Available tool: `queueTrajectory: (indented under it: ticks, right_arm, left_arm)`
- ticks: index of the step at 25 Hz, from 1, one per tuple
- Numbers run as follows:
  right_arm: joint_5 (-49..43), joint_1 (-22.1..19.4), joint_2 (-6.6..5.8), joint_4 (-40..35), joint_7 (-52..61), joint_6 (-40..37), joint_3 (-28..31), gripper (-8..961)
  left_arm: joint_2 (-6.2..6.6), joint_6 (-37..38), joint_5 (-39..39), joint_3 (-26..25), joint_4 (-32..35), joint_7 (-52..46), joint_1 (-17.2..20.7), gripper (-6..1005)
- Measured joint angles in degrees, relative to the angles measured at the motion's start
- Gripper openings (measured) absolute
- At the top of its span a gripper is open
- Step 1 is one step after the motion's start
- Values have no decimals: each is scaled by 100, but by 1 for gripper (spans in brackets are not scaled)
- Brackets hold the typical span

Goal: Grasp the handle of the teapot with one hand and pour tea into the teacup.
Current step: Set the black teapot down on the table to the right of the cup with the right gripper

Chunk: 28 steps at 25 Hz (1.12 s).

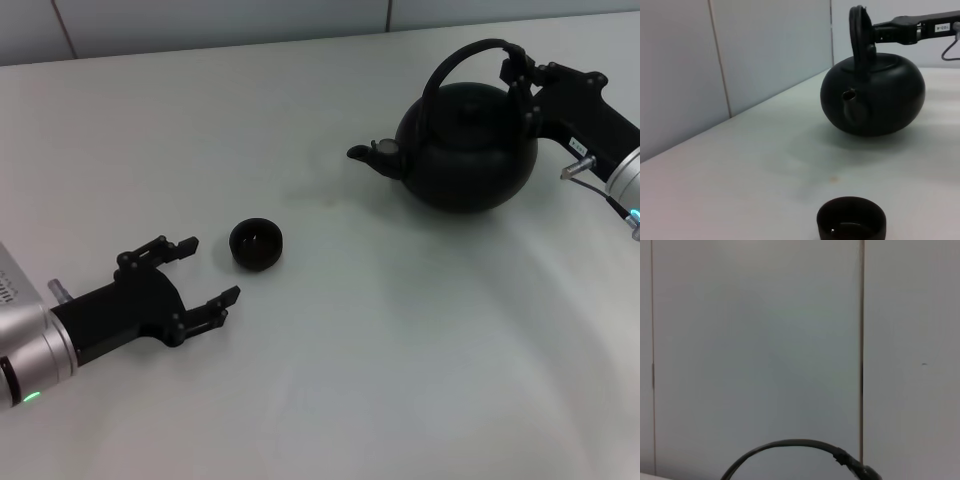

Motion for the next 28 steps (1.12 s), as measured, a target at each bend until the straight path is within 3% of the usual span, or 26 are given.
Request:
queueTrajectory:
  ticks: [22, 28]
  right_arm:
    - [-1, 1, 20, 213, -480, 66, -29, 89]
    - [5, -1, 33, 392, -823, 18, -37, 126]
  left_arm:
    - [-20, 37, 72, -67, 41, -47, 19, 790]
    - [-17, 37, 72, -67, 46, -50, 19, 790]
